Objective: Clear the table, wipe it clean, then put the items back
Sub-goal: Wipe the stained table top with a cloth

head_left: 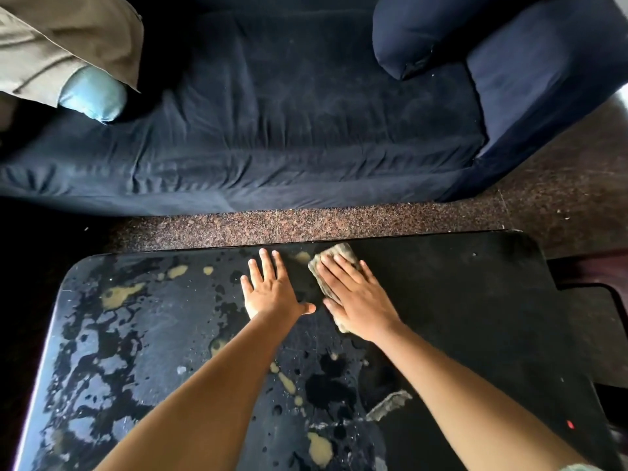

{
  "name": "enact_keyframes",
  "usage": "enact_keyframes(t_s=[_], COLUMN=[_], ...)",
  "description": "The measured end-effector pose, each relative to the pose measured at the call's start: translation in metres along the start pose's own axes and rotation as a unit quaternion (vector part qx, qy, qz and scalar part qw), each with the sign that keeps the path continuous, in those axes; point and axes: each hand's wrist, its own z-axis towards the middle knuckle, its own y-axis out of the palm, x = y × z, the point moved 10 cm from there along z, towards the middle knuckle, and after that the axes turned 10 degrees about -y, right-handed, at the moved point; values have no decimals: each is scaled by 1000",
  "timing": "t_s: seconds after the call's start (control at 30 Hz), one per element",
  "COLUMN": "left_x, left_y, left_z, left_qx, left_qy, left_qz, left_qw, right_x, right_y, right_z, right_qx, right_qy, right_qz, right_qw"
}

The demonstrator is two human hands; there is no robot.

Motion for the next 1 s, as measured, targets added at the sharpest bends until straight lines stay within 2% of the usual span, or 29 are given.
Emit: enact_keyframes(t_s=[0.03, 0.07, 0.13, 0.2, 0.23, 0.27, 0.3, 0.37, 0.4, 0.43, 0.47, 0.5, 0.57, 0.63, 0.67, 0.73, 0.8, 0.87, 0.9, 0.93, 1.0], left_x=[0, 0, 1, 3, 3, 3, 2, 2, 2, 2, 2, 2, 2, 2, 2, 1, 0, 0, 0, 1, 2], left_y=[0, 0, -1, -1, -1, 0, 0, 0, 0, -1, -1, -1, -1, -1, -1, 0, 0, 0, -1, -2, -2], left_z=[-1, -1, 2, 3, 2, 1, 1, 1, 1, 1, 1, 2, 2, 1, 2, 2, 2, 1, 1, 1, 1], left_qx=[-2, -3, -2, -5, -4, -2, -1, -1, 0, 0, -1, -1, 2, 5, 6, 7, 8, 7, 6, 7, 7], left_qy=[0, -1, -8, -12, -14, -16, -16, -11, -10, -10, -10, -9, -7, -5, -5, -4, 1, 4, 4, 3, 3], left_qz=[3, 7, 12, 16, 19, 21, 20, 17, 14, 12, 12, 13, 17, 18, 18, 15, 19, 22, 24, 26, 30], left_qw=[1000, 1000, 1000, 1000, 1000, 1000, 1000, 1000, 1000, 1000, 1000, 1000, 1000, 1000, 1000, 1000, 1000, 1000, 1000, 1000, 1000], right_x=[4, 14, 40, 49, 42, 31, 19, -3, -9, -9, -1, 10, 35, 37, 29, 8, -12, -17, -8, 4, 27], right_y=[1, -1, -9, -13, -12, -10, -6, 0, 1, 2, 4, 2, -9, -13, -14, -8, -1, 4, 5, 3, -4], right_z=[-8, -12, -7, 4, 9, 15, 20, 14, 4, -6, -13, -15, -6, 6, 12, 17, 5, -20, -28, -30, -22], right_qx=[-8, -8, 15, 51, 57, 57, 43, 5, -3, -16, -23, -16, 27, 67, 79, 61, 26, -10, -20, -17, 13], right_qy=[-42, -38, 88, 247, 284, 280, 236, 71, -20, -84, -105, -78, 89, 237, 263, 207, 41, -102, -119, -92, 65], right_qz=[-21, -34, -13, 41, 57, 61, 58, 35, 19, 3, -16, -26, 3, 43, 53, 50, 22, -20, -42, -54, -26], right_qw=[999, 999, 996, 967, 956, 956, 969, 997, 1000, 996, 994, 996, 996, 968, 960, 975, 999, 995, 992, 994, 997])
